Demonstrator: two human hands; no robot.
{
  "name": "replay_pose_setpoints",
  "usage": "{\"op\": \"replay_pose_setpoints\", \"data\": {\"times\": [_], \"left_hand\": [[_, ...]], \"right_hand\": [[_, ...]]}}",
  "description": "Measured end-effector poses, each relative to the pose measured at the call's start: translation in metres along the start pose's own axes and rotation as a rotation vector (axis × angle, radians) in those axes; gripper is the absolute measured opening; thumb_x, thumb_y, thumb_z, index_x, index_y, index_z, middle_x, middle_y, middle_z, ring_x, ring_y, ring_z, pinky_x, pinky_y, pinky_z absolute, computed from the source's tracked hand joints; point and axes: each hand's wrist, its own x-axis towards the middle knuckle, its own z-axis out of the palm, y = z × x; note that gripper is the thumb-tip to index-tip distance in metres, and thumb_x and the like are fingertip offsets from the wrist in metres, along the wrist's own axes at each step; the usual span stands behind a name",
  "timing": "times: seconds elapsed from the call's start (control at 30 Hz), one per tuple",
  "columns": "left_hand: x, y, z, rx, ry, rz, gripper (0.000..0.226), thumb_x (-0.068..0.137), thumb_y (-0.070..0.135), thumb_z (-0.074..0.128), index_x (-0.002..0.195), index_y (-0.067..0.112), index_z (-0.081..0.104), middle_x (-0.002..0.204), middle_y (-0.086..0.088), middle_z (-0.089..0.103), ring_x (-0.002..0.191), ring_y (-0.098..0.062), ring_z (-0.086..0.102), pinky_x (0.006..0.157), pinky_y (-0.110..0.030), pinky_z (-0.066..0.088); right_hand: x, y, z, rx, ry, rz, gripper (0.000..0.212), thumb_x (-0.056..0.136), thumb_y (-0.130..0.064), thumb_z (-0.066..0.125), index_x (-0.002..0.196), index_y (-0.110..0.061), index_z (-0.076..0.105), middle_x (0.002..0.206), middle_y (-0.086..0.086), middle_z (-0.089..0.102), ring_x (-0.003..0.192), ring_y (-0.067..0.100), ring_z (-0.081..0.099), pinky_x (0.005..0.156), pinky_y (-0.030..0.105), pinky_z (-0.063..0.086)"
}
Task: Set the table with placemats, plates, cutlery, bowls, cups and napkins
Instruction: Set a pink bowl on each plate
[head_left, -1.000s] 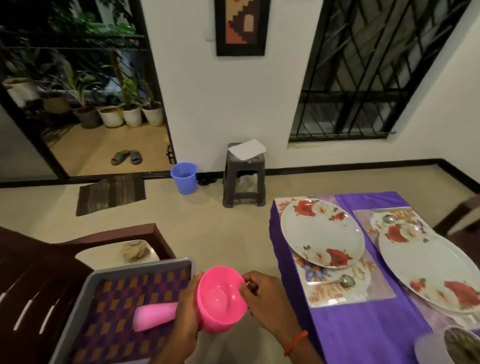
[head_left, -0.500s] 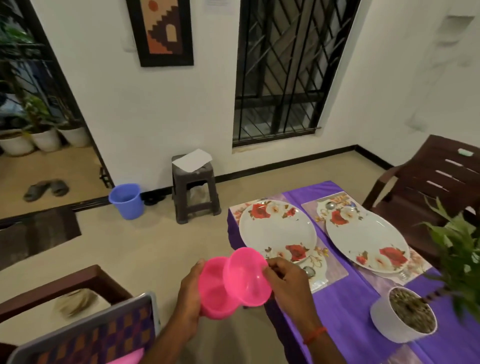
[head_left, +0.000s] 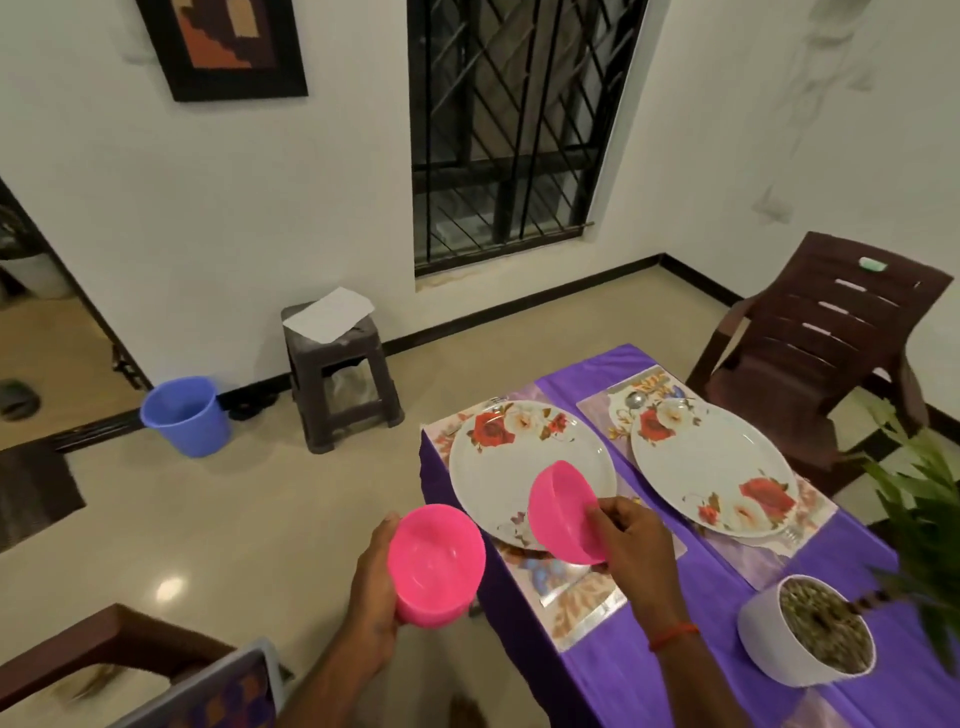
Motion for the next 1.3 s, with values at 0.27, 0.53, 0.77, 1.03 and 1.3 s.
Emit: {"op": "replay_pose_setpoints", "data": {"times": [0.27, 0.53, 0.77, 1.03, 1.3], "left_hand": [[0.061, 0.047, 0.037, 0.041, 0.015, -0.016, 0.042, 0.098, 0.060, 0.047, 0.120, 0.028, 0.064, 0.118, -0.011, 0.068, 0.101, -0.034, 0.066, 0.055, -0.039, 0.057], [0.094, 0.075, 0.055, 0.059, 0.017, -0.043, 0.032, 0.102, 0.055, 0.046, 0.107, 0.029, 0.062, 0.108, -0.010, 0.067, 0.092, -0.033, 0.066, 0.043, -0.035, 0.056], [0.136, 0.102, 0.058, 0.123, 0.006, -0.036, 0.032, 0.102, 0.055, 0.046, 0.113, 0.030, 0.063, 0.117, -0.013, 0.067, 0.101, -0.037, 0.067, 0.054, -0.039, 0.058], [0.206, 0.148, 0.058, 0.207, -0.096, -0.052, 0.032, 0.102, 0.055, 0.046, 0.108, 0.030, 0.066, 0.114, -0.012, 0.070, 0.102, -0.035, 0.067, 0.081, -0.051, 0.060], [0.265, 0.230, 0.039, 0.273, -0.193, -0.024, 0.026, 0.101, 0.054, 0.048, 0.108, 0.035, 0.064, 0.111, -0.007, 0.070, 0.097, -0.029, 0.068, 0.063, -0.036, 0.055]], "right_hand": [[0.091, 0.029, 0.015, 0.017, 0.074, 0.155, 0.011, 0.096, -0.012, 0.062, 0.101, -0.014, 0.073, 0.091, 0.005, 0.074, 0.064, 0.023, 0.074, 0.054, 0.034, 0.060], [0.160, 0.081, 0.022, -0.168, 0.115, 0.296, 0.019, 0.091, -0.010, 0.058, 0.098, -0.007, 0.075, 0.082, 0.007, 0.074, 0.072, 0.022, 0.073, 0.065, 0.044, 0.063], [0.181, 0.084, 0.036, -0.238, 0.162, 0.412, 0.019, 0.090, -0.003, 0.055, 0.077, -0.004, 0.068, 0.072, 0.011, 0.070, 0.073, 0.028, 0.070, 0.062, 0.037, 0.058], [0.177, 0.062, 0.052, -0.505, 0.328, 0.463, 0.040, 0.093, -0.024, 0.067, 0.127, -0.004, 0.058, 0.113, 0.020, 0.063, 0.105, 0.036, 0.062, 0.085, 0.043, 0.052], [0.210, -0.052, 0.149, -0.222, 0.238, 0.212, 0.033, 0.091, -0.027, 0.073, 0.122, -0.020, 0.065, 0.120, 0.001, 0.066, 0.113, 0.022, 0.059, 0.101, 0.045, 0.048]]}}
